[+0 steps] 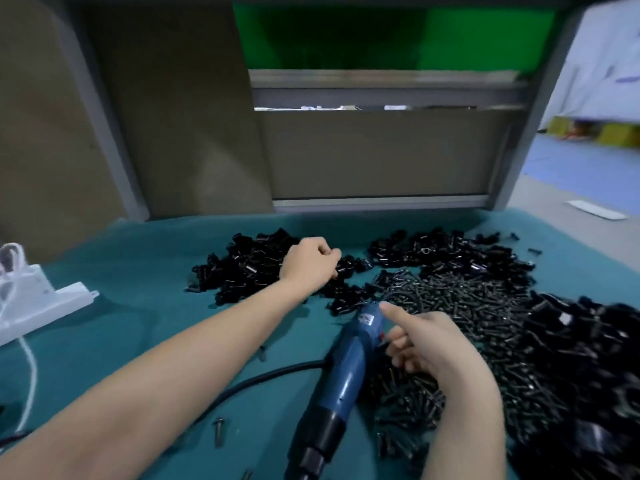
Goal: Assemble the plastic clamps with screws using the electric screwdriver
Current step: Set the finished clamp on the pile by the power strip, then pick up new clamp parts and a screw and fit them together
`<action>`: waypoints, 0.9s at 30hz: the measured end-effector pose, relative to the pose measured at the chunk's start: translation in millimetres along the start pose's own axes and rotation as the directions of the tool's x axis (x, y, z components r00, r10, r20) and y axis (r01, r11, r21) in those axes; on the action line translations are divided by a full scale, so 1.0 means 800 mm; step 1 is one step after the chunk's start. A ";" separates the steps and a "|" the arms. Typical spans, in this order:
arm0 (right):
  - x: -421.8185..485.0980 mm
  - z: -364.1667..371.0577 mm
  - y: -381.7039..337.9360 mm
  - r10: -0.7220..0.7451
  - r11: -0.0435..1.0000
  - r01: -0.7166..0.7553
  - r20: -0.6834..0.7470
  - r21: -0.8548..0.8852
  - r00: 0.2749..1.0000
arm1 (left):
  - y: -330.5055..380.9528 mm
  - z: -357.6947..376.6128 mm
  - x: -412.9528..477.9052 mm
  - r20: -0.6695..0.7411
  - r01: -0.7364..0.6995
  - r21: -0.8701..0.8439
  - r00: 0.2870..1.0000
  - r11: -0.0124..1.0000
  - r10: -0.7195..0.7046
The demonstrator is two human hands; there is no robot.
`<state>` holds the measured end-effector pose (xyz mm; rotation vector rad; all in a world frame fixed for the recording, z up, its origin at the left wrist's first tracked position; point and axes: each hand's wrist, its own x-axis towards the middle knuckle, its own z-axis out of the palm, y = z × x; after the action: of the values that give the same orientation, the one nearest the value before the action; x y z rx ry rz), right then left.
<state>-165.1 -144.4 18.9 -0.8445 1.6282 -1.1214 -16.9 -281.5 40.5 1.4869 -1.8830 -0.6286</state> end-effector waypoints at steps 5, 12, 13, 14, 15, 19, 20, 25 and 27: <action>-0.011 -0.030 0.007 -0.051 0.988 0.051 -0.005 0.143 0.999 | 0.068 0.065 0.057 0.331 -0.281 0.425 0.933 0.861 0.141; -0.013 -0.059 0.019 -0.077 0.965 0.086 -0.045 0.247 0.996 | 0.069 0.104 0.074 0.399 -0.386 0.777 0.913 0.497 0.086; -0.013 -0.059 0.019 -0.088 0.963 0.093 -0.030 0.252 0.996 | 0.064 0.103 0.076 0.401 -0.407 0.788 0.909 0.461 0.118; -0.012 -0.058 0.018 -0.101 0.961 0.101 -0.013 0.259 0.995 | 0.059 0.102 0.077 0.401 -0.428 0.793 0.902 0.433 0.157; -0.011 -0.057 0.018 -0.110 0.958 0.106 -0.001 0.268 0.994 | 0.054 0.101 0.077 0.409 -0.452 0.795 0.892 0.405 0.192; -0.011 -0.053 0.016 -0.144 0.941 0.134 0.010 0.310 0.990 | 0.049 0.089 0.070 0.378 -0.461 0.706 0.887 0.538 0.265; -0.012 -0.052 0.015 -0.168 0.931 0.158 0.000 0.329 0.986 | 0.054 0.081 0.066 0.334 -0.424 0.600 0.903 0.679 0.269; -0.020 -0.037 -0.010 -0.407 0.889 0.417 -0.090 0.190 0.909 | 0.078 0.003 -0.003 0.327 -0.173 -0.276 0.908 0.945 0.262; -0.024 -0.023 -0.029 -0.509 0.859 0.508 -0.002 0.071 0.861 | 0.071 -0.036 -0.044 0.410 -0.080 -0.395 0.876 0.915 0.253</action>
<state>-176.1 -130.2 48.7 -1.2819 1.3722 -1.5185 -27.7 -232.6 93.7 0.9701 -2.0587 -1.2553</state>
